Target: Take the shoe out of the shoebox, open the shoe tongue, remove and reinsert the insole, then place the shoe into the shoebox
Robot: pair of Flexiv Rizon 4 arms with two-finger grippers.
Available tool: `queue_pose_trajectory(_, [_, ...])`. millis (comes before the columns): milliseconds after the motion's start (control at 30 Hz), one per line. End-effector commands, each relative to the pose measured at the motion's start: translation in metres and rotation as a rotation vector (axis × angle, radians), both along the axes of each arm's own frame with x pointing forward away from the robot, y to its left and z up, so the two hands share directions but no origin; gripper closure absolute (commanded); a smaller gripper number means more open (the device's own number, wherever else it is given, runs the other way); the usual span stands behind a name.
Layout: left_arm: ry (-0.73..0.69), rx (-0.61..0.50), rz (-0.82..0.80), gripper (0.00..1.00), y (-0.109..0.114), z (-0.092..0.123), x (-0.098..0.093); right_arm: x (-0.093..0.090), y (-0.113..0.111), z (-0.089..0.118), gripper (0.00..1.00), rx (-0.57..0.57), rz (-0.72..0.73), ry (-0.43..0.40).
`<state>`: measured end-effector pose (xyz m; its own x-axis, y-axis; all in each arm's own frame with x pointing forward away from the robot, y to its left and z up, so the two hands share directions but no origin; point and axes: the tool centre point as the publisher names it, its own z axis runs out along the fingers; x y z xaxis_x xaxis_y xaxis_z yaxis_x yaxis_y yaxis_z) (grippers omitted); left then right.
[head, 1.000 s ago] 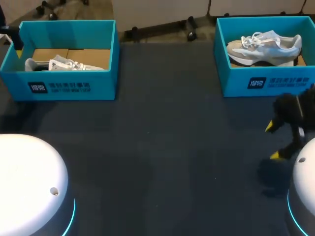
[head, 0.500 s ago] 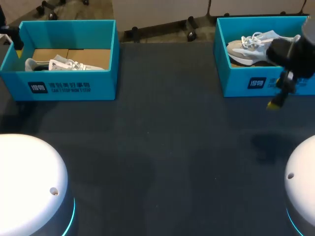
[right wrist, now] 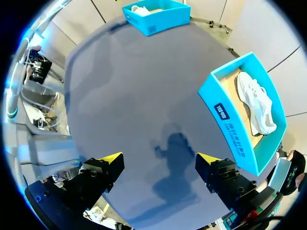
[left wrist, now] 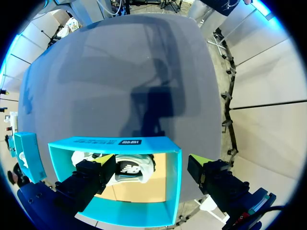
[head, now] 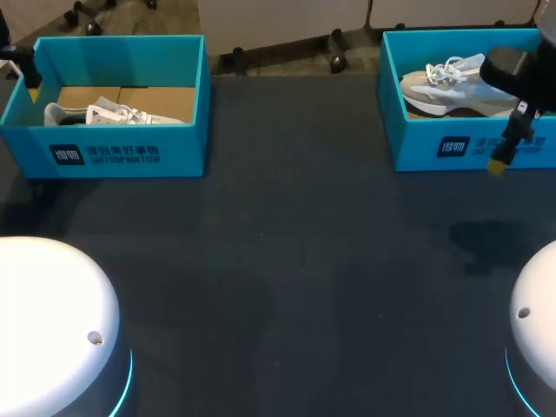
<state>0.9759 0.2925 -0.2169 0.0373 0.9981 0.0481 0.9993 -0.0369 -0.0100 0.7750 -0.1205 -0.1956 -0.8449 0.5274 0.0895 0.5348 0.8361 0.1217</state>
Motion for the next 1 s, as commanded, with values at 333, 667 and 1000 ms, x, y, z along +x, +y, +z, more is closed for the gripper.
queue_pose_trajectory(333, [0.000, 0.002, -0.001, 0.00, 0.000, 0.001, 0.000, 0.051, -0.068, 0.027, 0.00, -0.100, -0.316, -0.018])
queue_pose_trajectory(667, [0.000, 0.002, -0.001, 0.00, 0.000, 0.001, 0.000, 0.095, -0.086, 0.031, 0.00, 0.042, -0.483, 0.005])
queue_pose_trajectory(1000, [0.000, 0.002, -0.001, 0.00, 0.000, 0.001, 0.000, 0.095, -0.086, 0.031, 0.00, 0.042, -0.483, 0.005])
